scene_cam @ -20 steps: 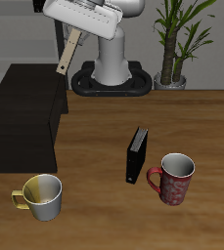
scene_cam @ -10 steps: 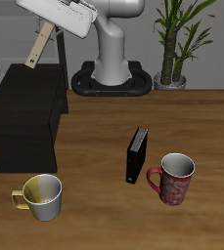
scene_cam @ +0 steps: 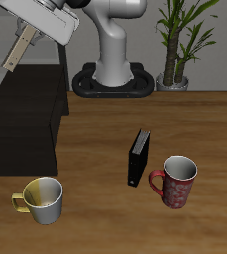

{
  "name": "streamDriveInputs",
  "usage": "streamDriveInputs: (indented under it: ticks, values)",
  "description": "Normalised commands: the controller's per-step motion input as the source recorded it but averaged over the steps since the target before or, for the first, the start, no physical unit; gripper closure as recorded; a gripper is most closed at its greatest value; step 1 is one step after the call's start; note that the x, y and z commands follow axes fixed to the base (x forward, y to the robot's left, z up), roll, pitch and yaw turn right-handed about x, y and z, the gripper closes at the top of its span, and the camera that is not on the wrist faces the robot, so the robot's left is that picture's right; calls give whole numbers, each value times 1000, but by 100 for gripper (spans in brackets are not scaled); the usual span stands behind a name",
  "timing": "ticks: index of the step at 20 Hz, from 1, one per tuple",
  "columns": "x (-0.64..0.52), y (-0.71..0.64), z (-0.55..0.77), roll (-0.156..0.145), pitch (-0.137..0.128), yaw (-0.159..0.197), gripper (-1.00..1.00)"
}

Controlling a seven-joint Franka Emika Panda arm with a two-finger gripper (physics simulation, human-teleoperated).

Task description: Place the yellow book flat on top of the shelf

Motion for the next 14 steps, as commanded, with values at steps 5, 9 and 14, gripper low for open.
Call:
streamDriveInputs:
  ticks: [5,9,14]
  values:
    - [174,-360,-297,-92,-15,91,100]
    - [137,-293,-359,-86,30,43,100]
    - [107,-66,-460,-29,65,31,100]
